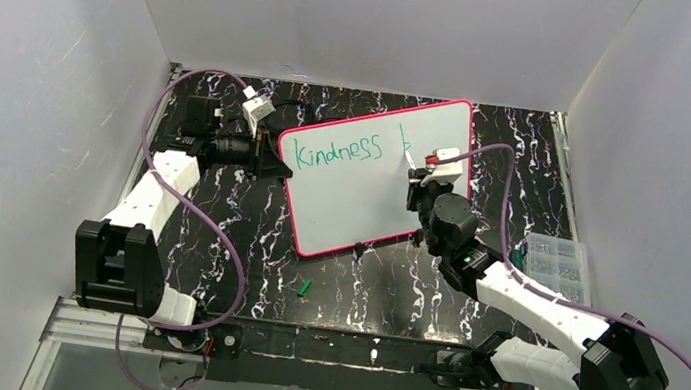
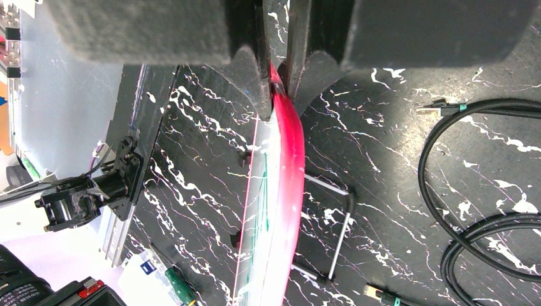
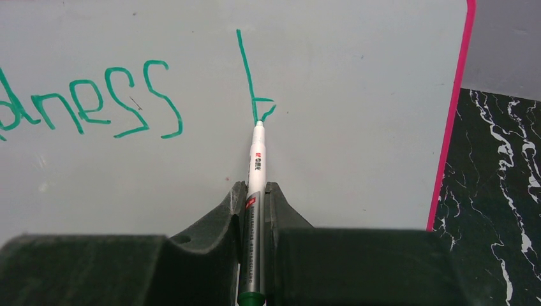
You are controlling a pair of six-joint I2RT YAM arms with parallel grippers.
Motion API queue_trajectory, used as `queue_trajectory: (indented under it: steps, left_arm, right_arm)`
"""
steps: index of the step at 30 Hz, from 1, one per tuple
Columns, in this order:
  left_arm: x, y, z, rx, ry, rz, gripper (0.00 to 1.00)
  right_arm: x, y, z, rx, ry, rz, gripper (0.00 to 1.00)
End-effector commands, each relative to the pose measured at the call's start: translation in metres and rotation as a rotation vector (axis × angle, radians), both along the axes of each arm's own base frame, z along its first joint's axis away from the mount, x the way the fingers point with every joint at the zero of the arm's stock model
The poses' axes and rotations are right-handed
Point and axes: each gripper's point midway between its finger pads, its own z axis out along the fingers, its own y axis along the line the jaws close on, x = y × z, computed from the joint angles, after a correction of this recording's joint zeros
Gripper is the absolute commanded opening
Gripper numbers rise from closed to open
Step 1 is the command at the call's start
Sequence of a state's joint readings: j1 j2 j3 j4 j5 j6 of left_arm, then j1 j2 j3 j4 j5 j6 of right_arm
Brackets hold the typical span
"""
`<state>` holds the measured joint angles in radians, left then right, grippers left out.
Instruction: Write a sentence on the whiteboard
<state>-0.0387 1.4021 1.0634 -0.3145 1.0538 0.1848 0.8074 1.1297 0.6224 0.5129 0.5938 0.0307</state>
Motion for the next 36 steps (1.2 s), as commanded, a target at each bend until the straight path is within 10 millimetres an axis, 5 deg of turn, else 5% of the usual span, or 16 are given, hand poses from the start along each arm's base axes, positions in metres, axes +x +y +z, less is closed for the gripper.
queue_trajectory:
  steps: [1, 8, 23, 36]
  left_arm:
    - [0.006, 0.005, 0.011, 0.06, -0.109, 0.013, 0.0]
    - [0.006, 0.005, 0.011, 0.06, -0.111, 0.012, 0.0]
    - [0.005, 0.006, 0.01, 0.063, -0.108, 0.014, 0.0]
    - [0.005, 0.006, 0.011, 0.062, -0.108, 0.015, 0.0]
  right_arm:
    - [-0.007, -0.002, 0.015, 0.046, -0.03, 0.01, 0.01]
    - [-0.007, -0.015, 0.038, 0.063, -0.082, -0.046, 0.01]
    - [0.008, -0.004, 0.04, -0.003, -0.112, -0.05, 0.01]
    - [0.01, -0.017, 0.03, -0.028, -0.093, -0.106, 0.01]
